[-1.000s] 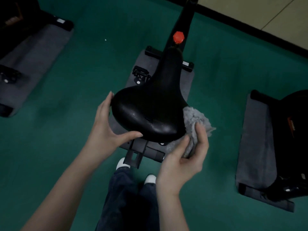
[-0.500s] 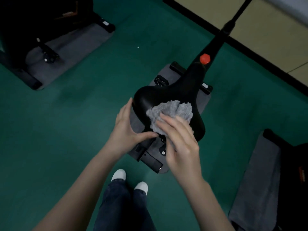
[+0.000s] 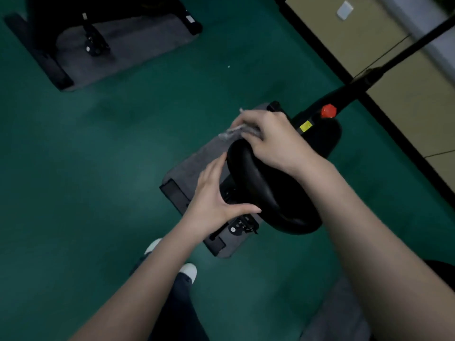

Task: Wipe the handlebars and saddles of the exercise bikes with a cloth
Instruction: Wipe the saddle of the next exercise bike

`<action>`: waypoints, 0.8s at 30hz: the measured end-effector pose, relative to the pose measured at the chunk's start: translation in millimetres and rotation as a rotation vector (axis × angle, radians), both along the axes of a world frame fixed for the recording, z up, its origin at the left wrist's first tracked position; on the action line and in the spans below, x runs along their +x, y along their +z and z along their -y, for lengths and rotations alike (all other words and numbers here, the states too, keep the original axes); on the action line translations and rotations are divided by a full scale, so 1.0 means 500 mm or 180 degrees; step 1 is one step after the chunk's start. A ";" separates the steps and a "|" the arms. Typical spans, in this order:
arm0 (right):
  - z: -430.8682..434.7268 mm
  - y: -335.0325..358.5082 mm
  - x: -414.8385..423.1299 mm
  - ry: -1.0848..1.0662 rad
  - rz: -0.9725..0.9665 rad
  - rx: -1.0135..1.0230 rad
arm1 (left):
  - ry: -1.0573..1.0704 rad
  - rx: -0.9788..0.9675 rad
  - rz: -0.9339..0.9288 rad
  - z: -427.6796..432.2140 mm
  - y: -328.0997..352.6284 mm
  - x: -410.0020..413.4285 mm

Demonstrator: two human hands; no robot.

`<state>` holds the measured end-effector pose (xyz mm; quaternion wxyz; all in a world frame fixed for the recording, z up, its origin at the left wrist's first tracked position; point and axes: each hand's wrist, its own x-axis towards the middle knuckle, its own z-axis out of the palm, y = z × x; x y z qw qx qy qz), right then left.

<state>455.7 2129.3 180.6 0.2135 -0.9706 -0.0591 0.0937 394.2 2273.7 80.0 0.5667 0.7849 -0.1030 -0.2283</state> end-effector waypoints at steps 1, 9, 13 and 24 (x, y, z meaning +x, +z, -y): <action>0.001 0.007 -0.017 0.0190 0.0106 0.0071 | 0.0042 -0.0039 -0.0025 0.000 -0.001 -0.004; 0.020 0.025 -0.168 0.1320 0.0119 0.0185 | 0.0236 -0.0458 -0.0205 0.004 -0.010 -0.024; -0.010 0.027 -0.085 0.1451 0.0045 -0.0149 | 0.0341 -0.0474 -0.0250 0.010 -0.008 -0.045; -0.032 0.022 -0.001 0.1217 -0.0354 -0.0303 | 0.0257 -0.0514 -0.0258 0.012 -0.012 -0.060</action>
